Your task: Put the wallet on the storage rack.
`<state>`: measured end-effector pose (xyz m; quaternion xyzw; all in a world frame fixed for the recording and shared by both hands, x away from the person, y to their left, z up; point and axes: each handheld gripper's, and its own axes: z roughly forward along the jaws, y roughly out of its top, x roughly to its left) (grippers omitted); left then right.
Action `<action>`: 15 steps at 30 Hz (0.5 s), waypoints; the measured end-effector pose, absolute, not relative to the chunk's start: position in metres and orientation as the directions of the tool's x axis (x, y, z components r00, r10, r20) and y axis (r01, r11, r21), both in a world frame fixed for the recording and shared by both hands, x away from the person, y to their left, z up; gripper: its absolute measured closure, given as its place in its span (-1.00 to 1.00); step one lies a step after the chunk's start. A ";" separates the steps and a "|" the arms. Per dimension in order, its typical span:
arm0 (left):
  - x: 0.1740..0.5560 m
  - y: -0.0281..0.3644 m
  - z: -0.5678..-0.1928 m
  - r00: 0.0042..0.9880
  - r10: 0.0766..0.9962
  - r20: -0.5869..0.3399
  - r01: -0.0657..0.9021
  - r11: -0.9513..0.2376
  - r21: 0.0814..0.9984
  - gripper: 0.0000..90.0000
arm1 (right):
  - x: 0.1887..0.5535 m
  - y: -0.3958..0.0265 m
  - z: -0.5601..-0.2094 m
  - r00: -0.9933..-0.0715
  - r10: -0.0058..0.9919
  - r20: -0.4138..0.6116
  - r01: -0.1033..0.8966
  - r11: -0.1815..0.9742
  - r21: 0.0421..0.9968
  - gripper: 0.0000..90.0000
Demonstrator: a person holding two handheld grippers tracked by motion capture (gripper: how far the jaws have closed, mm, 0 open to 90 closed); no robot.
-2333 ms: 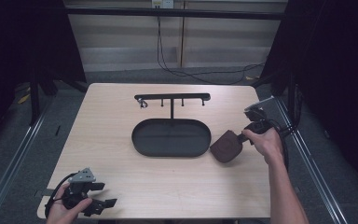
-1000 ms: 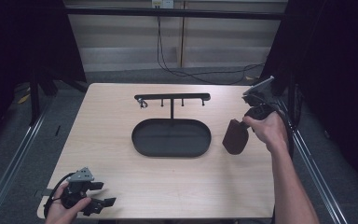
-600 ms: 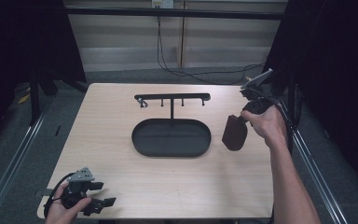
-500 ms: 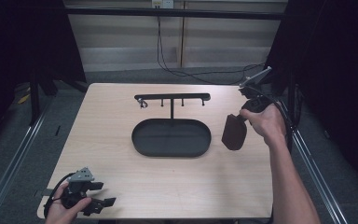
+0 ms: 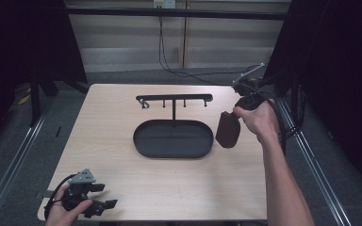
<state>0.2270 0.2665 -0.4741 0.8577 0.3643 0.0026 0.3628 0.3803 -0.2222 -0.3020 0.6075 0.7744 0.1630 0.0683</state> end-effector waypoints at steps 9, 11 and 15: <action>0.226 0.268 -0.473 0.742 0.621 -0.254 0.616 -0.480 0.625 -0.58 | 0.385 -0.203 -0.306 -0.276 0.954 0.119 0.910 0.219 0.352 0.98; 0.227 0.268 -0.473 0.741 0.621 -0.255 0.617 -0.480 0.624 -0.58 | 0.387 -0.197 -0.308 -0.287 0.949 0.128 0.906 0.226 0.357 0.98; 0.227 0.268 -0.473 0.741 0.620 -0.257 0.617 -0.480 0.623 -0.58 | 0.390 -0.192 -0.311 -0.288 0.944 0.163 0.902 0.210 0.377 0.98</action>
